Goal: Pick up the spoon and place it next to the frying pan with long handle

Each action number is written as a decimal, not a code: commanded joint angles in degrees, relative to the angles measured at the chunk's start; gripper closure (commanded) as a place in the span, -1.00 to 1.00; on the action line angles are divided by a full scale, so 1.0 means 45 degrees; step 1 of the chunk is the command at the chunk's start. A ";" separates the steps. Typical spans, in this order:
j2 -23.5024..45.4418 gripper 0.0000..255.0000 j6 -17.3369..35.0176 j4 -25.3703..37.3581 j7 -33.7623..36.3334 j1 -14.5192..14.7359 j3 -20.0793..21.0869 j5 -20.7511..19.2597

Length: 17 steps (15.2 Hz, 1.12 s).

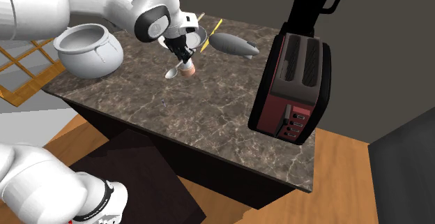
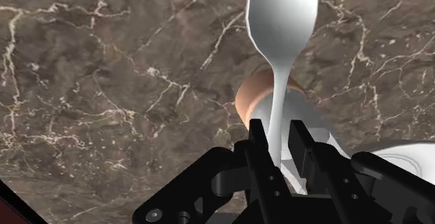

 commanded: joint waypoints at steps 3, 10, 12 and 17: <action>0.0188 1.00 0.0152 0.0187 0.1458 0.0531 0.0725 -0.0302; 0.0856 1.00 0.0397 0.0759 0.3421 0.1256 0.1641 -0.0839; 0.1000 1.00 0.0733 0.0566 0.3404 0.1262 0.1646 -0.0834; 0.1406 1.00 0.1571 0.0132 0.3362 0.1274 0.1659 -0.0826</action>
